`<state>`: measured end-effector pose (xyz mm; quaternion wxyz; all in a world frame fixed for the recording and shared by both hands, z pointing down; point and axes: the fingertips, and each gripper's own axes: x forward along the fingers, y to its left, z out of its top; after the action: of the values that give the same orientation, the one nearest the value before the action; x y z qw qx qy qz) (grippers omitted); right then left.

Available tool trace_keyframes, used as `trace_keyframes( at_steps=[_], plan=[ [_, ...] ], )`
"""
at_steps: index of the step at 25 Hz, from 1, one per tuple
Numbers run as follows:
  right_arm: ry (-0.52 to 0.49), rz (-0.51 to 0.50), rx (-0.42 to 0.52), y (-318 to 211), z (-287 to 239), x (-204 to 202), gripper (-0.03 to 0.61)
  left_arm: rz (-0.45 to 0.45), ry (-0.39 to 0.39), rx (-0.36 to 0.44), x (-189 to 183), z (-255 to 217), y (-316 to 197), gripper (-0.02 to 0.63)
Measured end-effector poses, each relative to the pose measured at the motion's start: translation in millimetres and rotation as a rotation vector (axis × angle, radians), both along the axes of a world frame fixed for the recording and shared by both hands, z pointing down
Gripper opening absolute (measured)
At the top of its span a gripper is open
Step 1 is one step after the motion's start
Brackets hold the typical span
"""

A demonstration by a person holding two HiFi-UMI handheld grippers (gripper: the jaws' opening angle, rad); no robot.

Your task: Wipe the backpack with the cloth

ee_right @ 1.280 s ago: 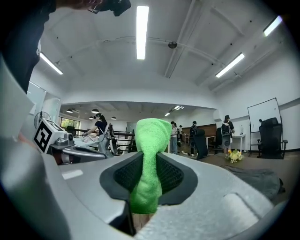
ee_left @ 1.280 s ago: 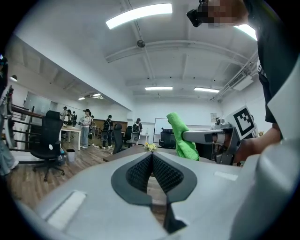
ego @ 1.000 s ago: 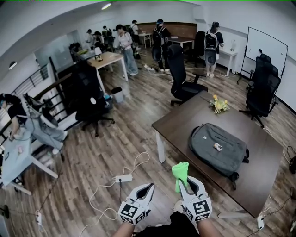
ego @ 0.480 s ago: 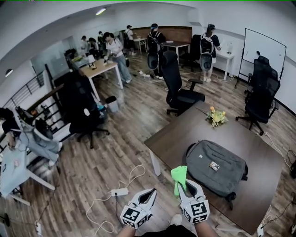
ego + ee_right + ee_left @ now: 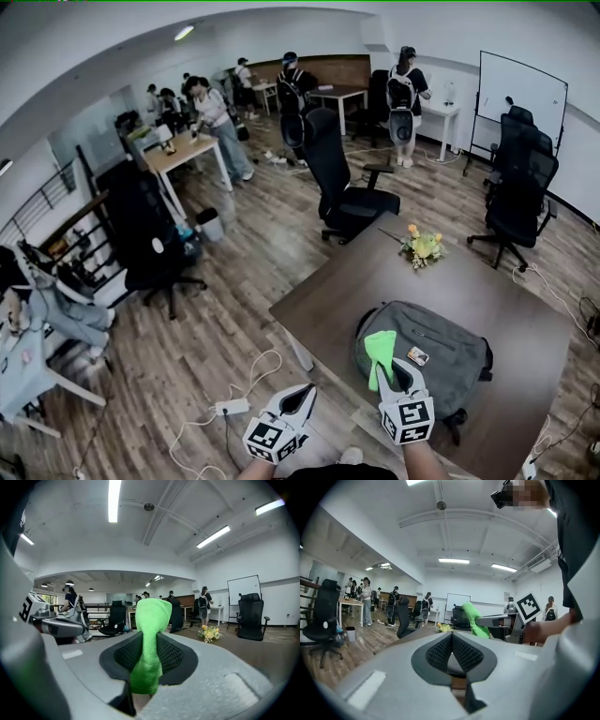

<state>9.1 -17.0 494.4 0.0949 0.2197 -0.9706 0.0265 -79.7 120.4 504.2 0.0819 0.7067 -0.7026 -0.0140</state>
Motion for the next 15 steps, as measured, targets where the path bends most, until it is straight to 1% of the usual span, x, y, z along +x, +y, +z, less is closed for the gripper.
trace_keyframes(
  at_steps=[4, 8, 13, 15],
  plan=[
    [0.007, 0.023, -0.005, -25, 4, 9, 0.092, 0.023, -0.006, 0.003, 5, -1, -28, 0.018],
    [0.008, 0.035, -0.021, -36, 9, 9, 0.092, 0.031, -0.015, -0.018, 2, -2, -40, 0.018],
    [0.014, 0.069, -0.017, -52, 16, 12, 0.092, 0.039, 0.027, -0.024, -4, 7, -56, 0.018],
    [0.013, 0.090, -0.016, -62, 21, 10, 0.092, 0.059, 0.027, -0.024, -7, 11, -68, 0.018]
  ],
)
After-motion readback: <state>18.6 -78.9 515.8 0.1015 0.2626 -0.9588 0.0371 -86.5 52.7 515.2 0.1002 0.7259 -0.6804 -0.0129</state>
